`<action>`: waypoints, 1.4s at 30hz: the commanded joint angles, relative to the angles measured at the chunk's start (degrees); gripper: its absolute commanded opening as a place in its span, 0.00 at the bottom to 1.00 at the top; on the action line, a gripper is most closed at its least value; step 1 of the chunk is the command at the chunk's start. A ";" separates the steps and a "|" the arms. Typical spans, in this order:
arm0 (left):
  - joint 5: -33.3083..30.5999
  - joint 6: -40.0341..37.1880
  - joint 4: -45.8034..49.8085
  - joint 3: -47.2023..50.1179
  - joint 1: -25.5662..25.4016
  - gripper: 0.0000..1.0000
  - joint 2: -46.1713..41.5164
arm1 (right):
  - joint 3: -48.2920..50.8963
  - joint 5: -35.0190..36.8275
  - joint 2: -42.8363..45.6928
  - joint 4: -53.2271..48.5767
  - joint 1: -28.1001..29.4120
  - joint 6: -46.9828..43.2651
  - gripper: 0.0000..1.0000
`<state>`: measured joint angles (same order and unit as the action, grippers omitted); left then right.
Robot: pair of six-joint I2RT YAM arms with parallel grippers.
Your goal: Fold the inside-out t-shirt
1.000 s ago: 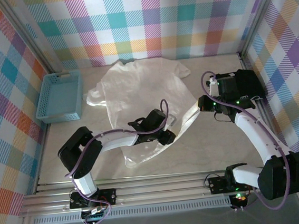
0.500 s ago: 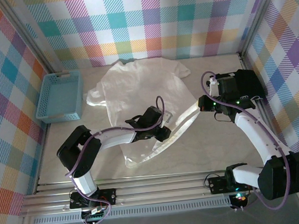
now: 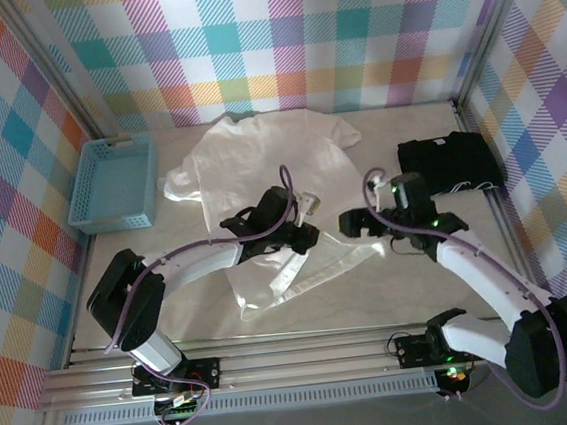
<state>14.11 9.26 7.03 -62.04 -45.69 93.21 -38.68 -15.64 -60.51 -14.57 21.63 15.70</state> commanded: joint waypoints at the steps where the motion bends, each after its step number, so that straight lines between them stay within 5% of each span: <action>1: 0.04 0.06 6.38 -4.61 1.84 0.00 -2.15 | 7.85 -4.45 2.88 16.30 4.37 0.48 0.92; 5: 0.07 -0.90 14.01 -10.79 3.82 0.00 -1.07 | 13.34 -4.01 -0.40 28.00 11.50 -3.13 0.91; 9: 2.96 -1.88 18.58 -14.93 5.55 0.00 -0.40 | 14.93 1.49 -7.95 37.62 19.41 -10.29 0.80; 19: 7.98 -2.24 23.01 -18.86 6.86 0.00 -4.59 | 13.42 16.47 -34.24 68.70 25.13 -14.62 0.52; 25: 8.90 -2.10 24.03 -19.90 6.84 0.00 -7.58 | 8.95 25.90 -42.33 70.86 26.36 -16.61 0.44; 34: 13.17 -0.59 19.54 -17.09 6.85 0.00 -12.38 | 2.32 30.81 -46.26 66.06 26.04 -16.28 0.41; 42: 9.31 -2.25 19.08 -14.46 6.76 0.00 -15.98 | 4.43 18.44 -42.95 67.80 22.15 -15.70 0.43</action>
<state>24.95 8.01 27.68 -77.67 -39.22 79.64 -35.22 8.73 -106.10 51.44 44.73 -0.08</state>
